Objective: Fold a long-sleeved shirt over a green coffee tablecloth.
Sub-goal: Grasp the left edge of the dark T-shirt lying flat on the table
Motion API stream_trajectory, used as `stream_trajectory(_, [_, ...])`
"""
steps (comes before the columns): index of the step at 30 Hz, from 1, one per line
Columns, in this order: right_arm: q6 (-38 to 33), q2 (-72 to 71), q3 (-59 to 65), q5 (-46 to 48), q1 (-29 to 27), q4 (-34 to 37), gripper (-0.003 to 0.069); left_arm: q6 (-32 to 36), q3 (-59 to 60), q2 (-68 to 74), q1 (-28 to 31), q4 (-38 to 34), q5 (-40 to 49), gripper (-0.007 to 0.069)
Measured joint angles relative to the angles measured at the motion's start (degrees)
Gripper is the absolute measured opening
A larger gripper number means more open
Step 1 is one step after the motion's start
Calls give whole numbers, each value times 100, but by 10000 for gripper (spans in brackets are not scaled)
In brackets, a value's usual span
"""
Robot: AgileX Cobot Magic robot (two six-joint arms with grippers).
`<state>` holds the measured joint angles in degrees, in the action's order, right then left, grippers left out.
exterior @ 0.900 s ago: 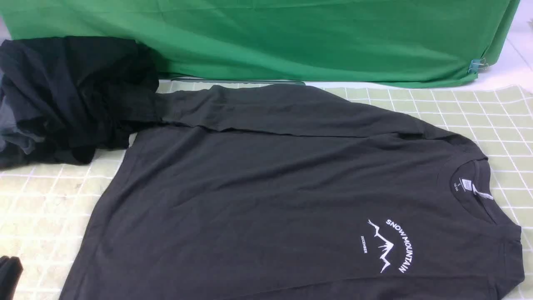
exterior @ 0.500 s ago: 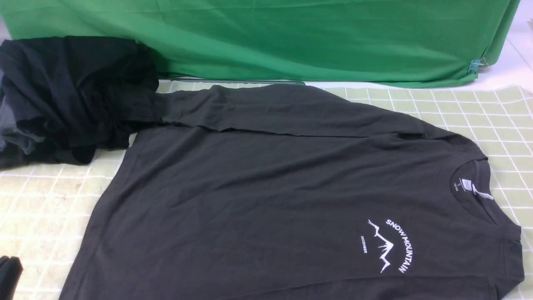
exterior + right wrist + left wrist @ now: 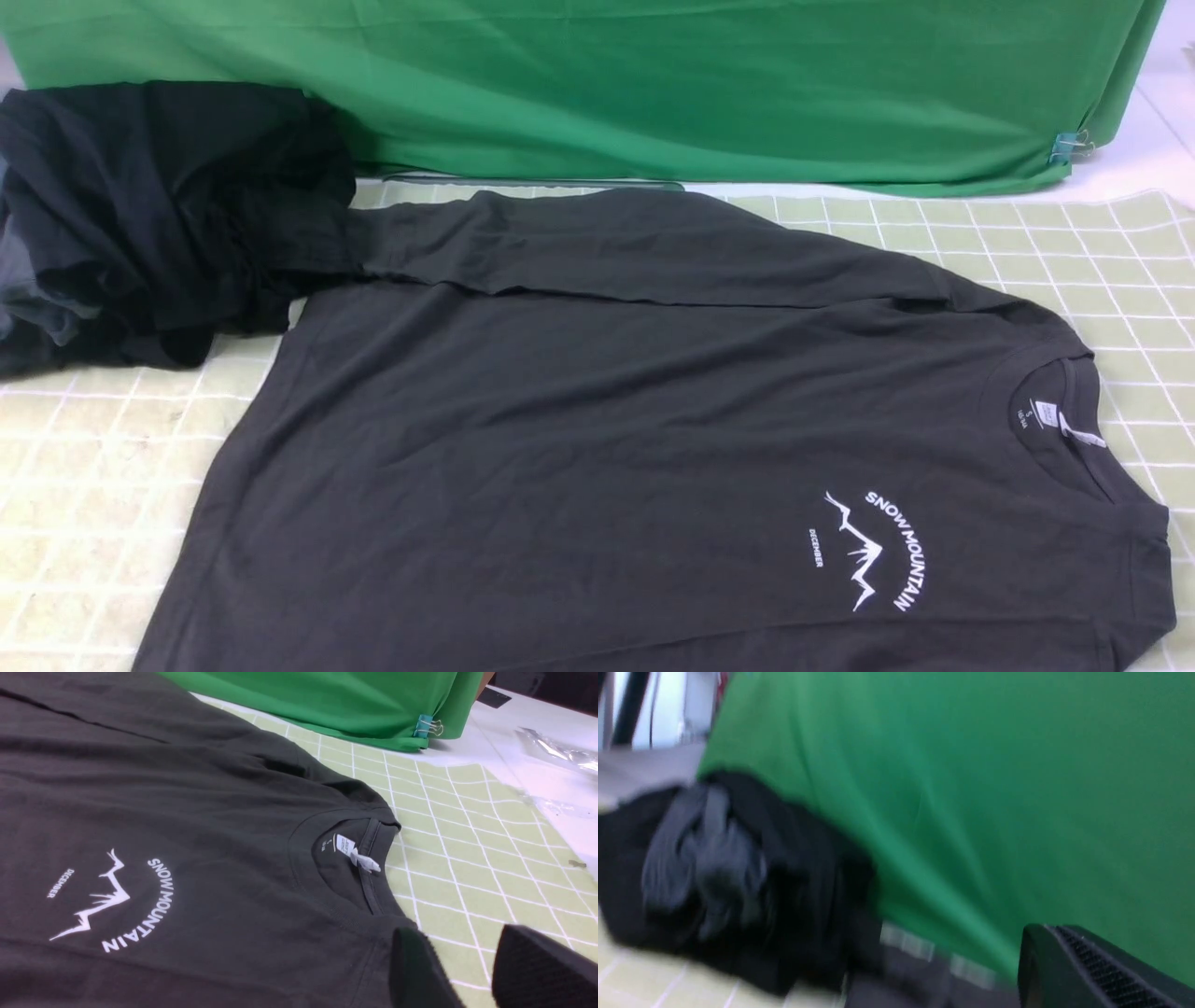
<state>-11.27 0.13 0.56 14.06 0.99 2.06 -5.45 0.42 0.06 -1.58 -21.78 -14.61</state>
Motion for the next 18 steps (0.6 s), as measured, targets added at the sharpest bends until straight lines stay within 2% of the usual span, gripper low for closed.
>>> stream_trajectory(2, [0, 0, 0, -5, 0, 0, 242, -474, 0, 0, 0, -56, -1095, 18])
stream_trajectory(3, [0, 0, 0, -6, 0, 0, 242, -519, 0, 0, 0, -63, -1187, 18])
stream_trajectory(4, [0, 0, 0, -57, 0, 0, 242, -835, -52, -6, 0, -76, -1663, 18])
stream_trajectory(6, [0, 0, 0, -128, 0, 0, 242, -975, -258, -9, 0, -101, -1623, 18])
stream_trajectory(7, [0, 0, 0, -147, 0, 0, 242, -1068, -697, 14, 0, -48, -1103, 18])
stream_trajectory(12, [264, 0, 0, -359, 0, 120, 242, -1107, -3058, 1199, 0, 778, 2724, 6])
stream_trajectory(15, [1460, 0, 0, -1118, 0, 601, 242, -868, -4121, 2711, 0, 1189, 5343, -4])
stream_trajectory(18, [2856, 0, 0, -1754, 0, 855, 242, -262, -4478, 4068, 0, 1295, 6767, -4])
